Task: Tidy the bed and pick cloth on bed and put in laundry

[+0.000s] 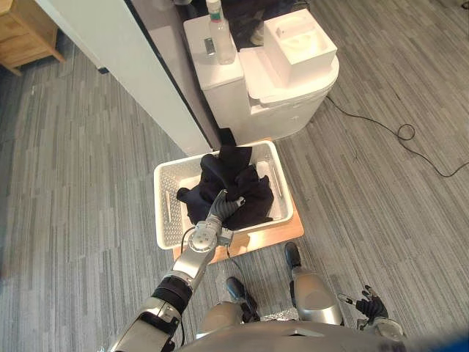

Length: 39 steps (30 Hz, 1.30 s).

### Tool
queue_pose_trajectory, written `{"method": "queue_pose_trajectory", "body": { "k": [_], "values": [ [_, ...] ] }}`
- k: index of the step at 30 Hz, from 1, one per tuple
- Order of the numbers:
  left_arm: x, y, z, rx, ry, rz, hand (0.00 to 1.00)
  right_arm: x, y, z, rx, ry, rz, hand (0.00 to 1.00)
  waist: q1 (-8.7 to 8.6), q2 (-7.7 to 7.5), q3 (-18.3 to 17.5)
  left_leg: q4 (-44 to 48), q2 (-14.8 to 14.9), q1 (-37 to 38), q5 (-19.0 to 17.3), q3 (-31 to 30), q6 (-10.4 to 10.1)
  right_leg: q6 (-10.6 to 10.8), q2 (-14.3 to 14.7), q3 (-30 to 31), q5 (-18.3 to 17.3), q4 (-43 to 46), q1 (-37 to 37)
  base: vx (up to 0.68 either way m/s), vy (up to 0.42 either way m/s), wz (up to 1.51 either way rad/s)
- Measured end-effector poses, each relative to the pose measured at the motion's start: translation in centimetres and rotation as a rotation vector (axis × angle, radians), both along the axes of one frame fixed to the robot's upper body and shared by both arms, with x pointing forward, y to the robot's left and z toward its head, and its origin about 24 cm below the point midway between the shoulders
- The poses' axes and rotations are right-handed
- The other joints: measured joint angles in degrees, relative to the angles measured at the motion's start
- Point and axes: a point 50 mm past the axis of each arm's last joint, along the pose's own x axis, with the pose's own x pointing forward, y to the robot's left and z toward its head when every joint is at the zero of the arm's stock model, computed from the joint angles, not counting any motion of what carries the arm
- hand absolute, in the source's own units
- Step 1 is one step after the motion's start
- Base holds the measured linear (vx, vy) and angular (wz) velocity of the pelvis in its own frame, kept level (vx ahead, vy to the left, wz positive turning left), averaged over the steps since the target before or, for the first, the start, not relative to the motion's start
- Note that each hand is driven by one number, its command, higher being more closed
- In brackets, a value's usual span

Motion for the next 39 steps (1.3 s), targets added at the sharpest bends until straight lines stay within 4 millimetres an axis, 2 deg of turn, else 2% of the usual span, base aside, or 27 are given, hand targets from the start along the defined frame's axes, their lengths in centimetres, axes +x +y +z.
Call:
{"method": "queue_pose_trajectory", "body": {
  "k": [4,6,10,15,20,23,25,28,31,33,36,38,39],
  "values": [
    [-0.1,1.5,-1.1,0.032,0.060,0.100,0.00,0.0,0.3,-0.1,0.007,0.002,-0.004,0.00,-0.02,-0.05,0.04,0.46,0.23,-0.86,-0.17,-0.60,-0.10,0.02,-0.08,-1.00,-0.03,-0.37,-0.04,0.00,-0.024,0.10],
    [-0.2,2.9,-1.8,0.049,0.092,0.188,0.00,0.0,0.7,-0.2,0.014,0.003,0.000,0.00,0.03,-0.10,0.07,0.62,0.54,-0.94,-0.32,-0.69,-0.31,0.00,0.13,-1.17,-0.02,-0.38,-0.01,0.01,-0.014,0.02],
    [0.2,4.4,-1.4,0.029,0.079,0.292,0.00,0.1,0.9,-0.2,0.016,0.005,0.018,0.00,0.25,-0.11,0.07,0.63,0.87,-0.78,-0.42,-0.71,-0.47,0.00,0.37,-1.76,-0.01,-0.42,0.23,0.00,0.000,0.00],
    [0.8,5.0,-0.7,-0.018,0.049,0.336,0.00,0.1,1.0,-0.3,0.020,0.010,0.019,0.00,0.36,-0.15,0.07,0.69,1.15,0.87,-0.51,-1.29,-0.61,0.00,0.42,-3.08,-0.01,-0.53,2.32,-0.01,-0.022,0.08],
    [0.2,5.2,-0.2,-0.136,0.001,0.362,0.00,-0.2,1.2,-0.4,0.039,0.025,0.026,0.00,1.82,-0.22,-0.22,0.46,1.20,3.11,-0.54,-1.89,-0.68,-0.64,0.37,-4.57,-0.77,-0.77,4.97,-0.06,-0.027,0.08],
    [-1.1,5.0,0.0,-0.209,-0.029,0.339,0.00,-0.9,1.1,-0.5,0.049,0.039,0.010,0.00,2.36,-0.11,-0.83,-1.02,0.99,4.53,0.28,-3.35,-0.53,-0.57,0.28,-6.11,-1.43,-0.76,6.68,-0.04,-0.021,0.25],
    [-1.9,5.0,-0.1,-0.258,-0.032,0.337,0.00,-1.7,0.8,-0.6,0.049,0.057,-0.016,0.00,3.42,-0.05,-2.84,-1.93,0.83,4.71,0.58,-3.94,-0.54,-0.58,0.30,-6.86,-1.67,-0.92,6.93,0.00,-0.009,0.26],
    [-3.3,5.7,-0.3,-0.326,-0.040,0.349,0.00,-2.4,0.6,-0.8,0.062,0.077,-0.034,0.00,4.21,-0.53,-5.24,-1.95,0.67,4.98,0.60,-5.83,-0.52,-0.41,-0.05,-8.63,-2.04,-1.34,8.39,0.03,0.002,0.30],
    [-4.6,7.2,-1.0,-0.345,-0.013,0.449,0.00,-2.5,0.6,-0.9,0.082,0.082,-0.036,0.00,5.93,-1.06,-6.91,-1.98,0.49,5.67,0.53,-6.65,-0.58,-0.31,-0.20,-9.32,-2.09,-2.02,9.85,0.03,0.000,0.15],
    [-6.7,9.6,-2.5,-0.309,0.052,0.612,0.00,-2.1,0.7,-0.8,0.108,0.068,-0.019,0.00,6.47,-1.33,-7.88,-1.99,0.44,5.57,0.55,-7.82,-0.56,-0.23,-0.31,-10.47,-2.15,-2.29,10.43,0.00,-0.014,0.22],
    [-9.4,11.6,-4.9,-0.232,0.180,0.751,0.00,-1.4,1.0,-0.9,0.138,0.041,-0.010,0.00,6.83,-1.63,-8.54,-1.99,0.41,5.68,0.61,-8.38,-0.51,-0.18,-0.35,-10.98,-2.20,-2.58,10.99,-0.01,-0.016,0.13],
    [-12.4,12.5,-7.2,-0.205,0.327,0.821,0.00,-1.1,1.0,-0.8,0.155,0.001,-0.029,0.00,8.05,-1.56,-8.95,-2.06,0.27,5.99,0.61,-9.25,-0.50,-0.06,-0.46,-11.51,-2.30,-2.77,11.65,-0.01,-0.015,0.16],
    [-14.9,13.0,-8.7,-0.190,0.427,0.875,0.00,-1.0,1.0,-0.7,0.162,-0.021,-0.043,0.00,8.27,-1.95,-9.10,-2.22,0.21,6.39,0.61,-9.68,-0.50,0.03,-0.56,-12.22,-2.52,-2.92,12.44,-0.02,-0.011,0.21]
  ]
}}
